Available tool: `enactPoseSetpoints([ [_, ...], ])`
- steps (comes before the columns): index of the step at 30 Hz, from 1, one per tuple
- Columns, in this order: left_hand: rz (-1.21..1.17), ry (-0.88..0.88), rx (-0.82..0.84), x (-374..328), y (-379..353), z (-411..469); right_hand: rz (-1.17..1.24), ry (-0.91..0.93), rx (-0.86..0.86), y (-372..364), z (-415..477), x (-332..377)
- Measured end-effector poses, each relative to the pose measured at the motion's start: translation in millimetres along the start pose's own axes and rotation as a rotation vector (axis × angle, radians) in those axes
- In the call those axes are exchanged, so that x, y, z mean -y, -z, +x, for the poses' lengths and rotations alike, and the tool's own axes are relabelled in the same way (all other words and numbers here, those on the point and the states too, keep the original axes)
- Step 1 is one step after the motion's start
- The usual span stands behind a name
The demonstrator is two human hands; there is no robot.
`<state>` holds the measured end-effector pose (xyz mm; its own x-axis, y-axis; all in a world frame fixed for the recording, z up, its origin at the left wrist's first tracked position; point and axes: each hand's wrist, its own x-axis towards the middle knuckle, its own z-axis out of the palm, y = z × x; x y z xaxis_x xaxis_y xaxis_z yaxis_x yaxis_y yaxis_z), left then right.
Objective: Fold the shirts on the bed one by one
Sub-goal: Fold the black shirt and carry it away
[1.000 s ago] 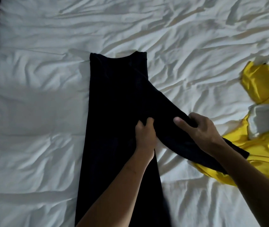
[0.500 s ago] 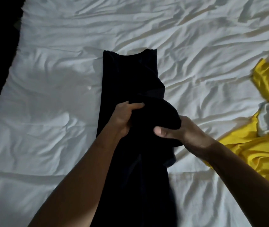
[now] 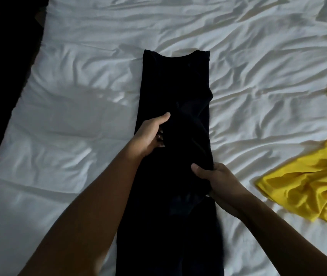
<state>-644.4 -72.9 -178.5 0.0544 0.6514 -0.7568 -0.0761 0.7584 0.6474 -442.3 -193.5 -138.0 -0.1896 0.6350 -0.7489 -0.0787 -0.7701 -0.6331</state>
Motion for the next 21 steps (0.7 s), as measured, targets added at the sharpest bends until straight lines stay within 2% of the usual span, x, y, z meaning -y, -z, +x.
enactPoseSetpoints([
  [4,-0.030,0.196,0.085,58.4,8.6,-43.3,0.062,-0.015,-0.116,-9.6,9.5,-12.3],
  [6,-0.105,0.215,0.121,84.1,8.3,-68.3,0.077,0.013,-0.127,-12.9,9.9,-14.7],
  [9,-0.216,0.049,0.156,111.0,7.5,-100.8,0.064,0.065,-0.163,-18.6,7.4,-17.8],
  [14,-0.076,-0.179,0.018,132.2,6.9,-126.2,0.088,0.108,-0.207,-28.9,-4.9,-31.5],
  [17,0.002,-0.239,-0.125,140.6,11.7,-140.1,-0.017,0.128,-0.250,-37.2,-22.1,-43.1],
  [21,0.151,-0.283,-0.197,161.5,19.8,-160.2,-0.186,0.162,-0.393,-49.4,-44.0,-74.2],
])
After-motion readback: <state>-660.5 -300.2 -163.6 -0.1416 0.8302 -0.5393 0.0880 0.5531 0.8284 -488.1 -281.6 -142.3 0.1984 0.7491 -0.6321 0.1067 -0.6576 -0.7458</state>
